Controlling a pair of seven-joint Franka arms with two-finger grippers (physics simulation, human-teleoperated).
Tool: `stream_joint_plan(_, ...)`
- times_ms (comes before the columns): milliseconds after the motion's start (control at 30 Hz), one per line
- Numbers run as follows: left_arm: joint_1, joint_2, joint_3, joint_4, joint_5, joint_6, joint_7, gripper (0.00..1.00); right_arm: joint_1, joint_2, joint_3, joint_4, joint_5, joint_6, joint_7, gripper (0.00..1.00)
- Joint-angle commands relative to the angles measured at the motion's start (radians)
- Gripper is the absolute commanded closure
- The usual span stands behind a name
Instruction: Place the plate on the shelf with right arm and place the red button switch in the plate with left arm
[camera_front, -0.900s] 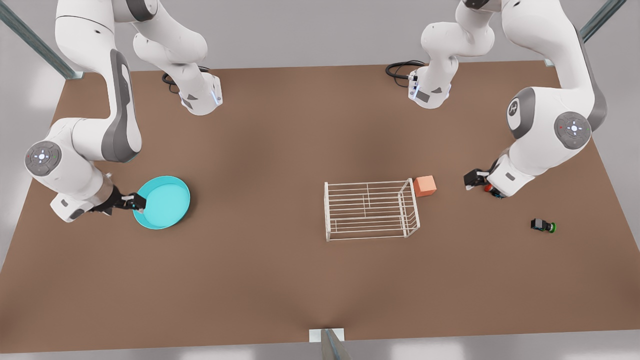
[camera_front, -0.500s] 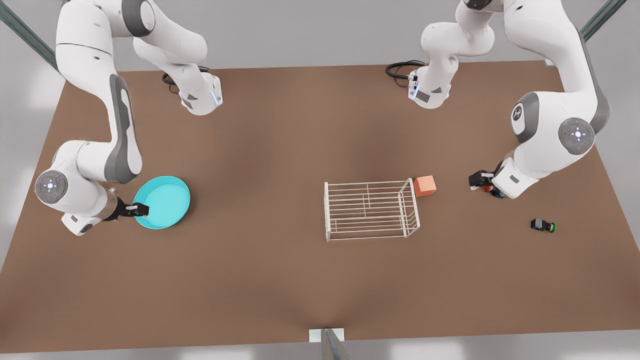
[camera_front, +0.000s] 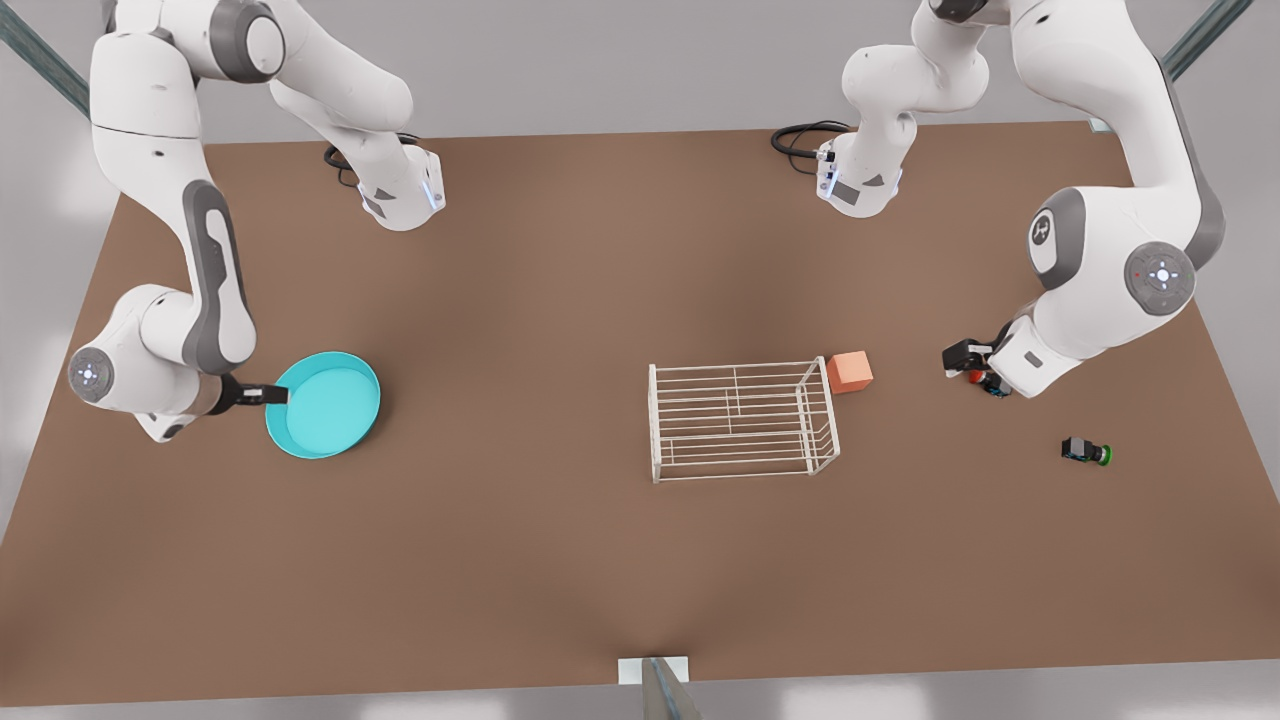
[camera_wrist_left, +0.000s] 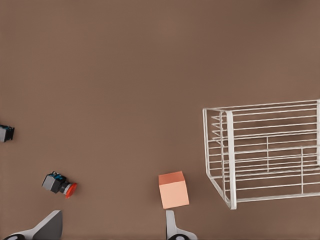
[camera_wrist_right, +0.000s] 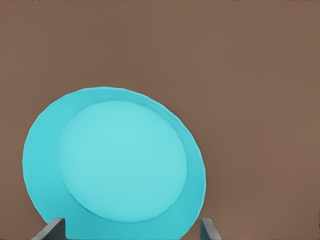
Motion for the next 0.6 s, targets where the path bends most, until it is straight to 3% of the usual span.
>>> stream_joint_plan(0, 0.0, 0.0, 0.0, 0.0, 0.003, -0.003, 0.022, 0.0, -0.013, 0.013, 0.0, -0.003, -0.004, 0.153, -0.251, 0.0)
stream_joint_plan(200, 0.0, 0.0, 0.0, -0.007, 0.003, -0.003, 0.021, 0.0, -0.03, 0.094, 0.0, 0.007, -0.033, 0.25, -0.288, 0.0)
stream_joint_plan(567, 0.0, 0.0, 0.0, -0.009, 0.012, -0.003, 0.018, 0.0, -0.094, 0.178, 0.032, 0.01, -0.002, 0.248, -0.311, 0.03)
